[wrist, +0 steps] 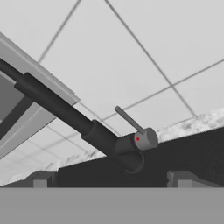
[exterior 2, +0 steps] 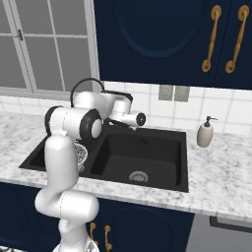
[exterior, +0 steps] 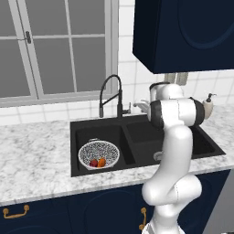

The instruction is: Put the colander in the sink, put the tangerine, tangerine, mango in the colander, and turn on the sink faucet and pour water over the colander.

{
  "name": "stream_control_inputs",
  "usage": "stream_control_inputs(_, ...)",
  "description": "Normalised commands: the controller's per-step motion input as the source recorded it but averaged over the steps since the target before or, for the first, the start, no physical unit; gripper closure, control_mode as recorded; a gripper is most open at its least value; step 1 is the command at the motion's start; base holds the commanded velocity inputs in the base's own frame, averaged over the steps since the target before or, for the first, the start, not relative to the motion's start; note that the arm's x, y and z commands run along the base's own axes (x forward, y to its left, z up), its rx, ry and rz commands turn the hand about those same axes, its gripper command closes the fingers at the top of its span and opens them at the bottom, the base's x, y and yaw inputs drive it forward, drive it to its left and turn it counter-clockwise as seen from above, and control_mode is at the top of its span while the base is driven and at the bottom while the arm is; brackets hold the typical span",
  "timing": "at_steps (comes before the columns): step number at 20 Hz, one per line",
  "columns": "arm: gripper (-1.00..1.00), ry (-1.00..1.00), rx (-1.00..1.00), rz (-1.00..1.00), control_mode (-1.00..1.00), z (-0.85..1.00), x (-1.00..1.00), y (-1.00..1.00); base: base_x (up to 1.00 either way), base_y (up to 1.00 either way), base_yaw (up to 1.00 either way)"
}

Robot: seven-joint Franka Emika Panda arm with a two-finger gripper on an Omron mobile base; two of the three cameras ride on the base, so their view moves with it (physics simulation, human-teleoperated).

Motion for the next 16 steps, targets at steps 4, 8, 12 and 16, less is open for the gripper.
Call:
stream_control_inputs(4,-1.00,0.00,0.01,0.06,-1.00,-0.09,0.04,0.19,0.00,0.00,0.00)
stream_control_inputs(8,-1.00,0.00,0.00,0.04,-1.00,-0.11,0.20,0.10,0.00,0.00,0.00)
stream_control_inputs(12,-1.00,0.00,0.00,0.02,-1.00,-0.19,0.36,0.03,0.00,0.00,0.00)
stream_control_inputs(16,-1.00,0.00,0.00,0.02,-1.00,-0.23,0.35,0.01,0.00,0.00,0.00)
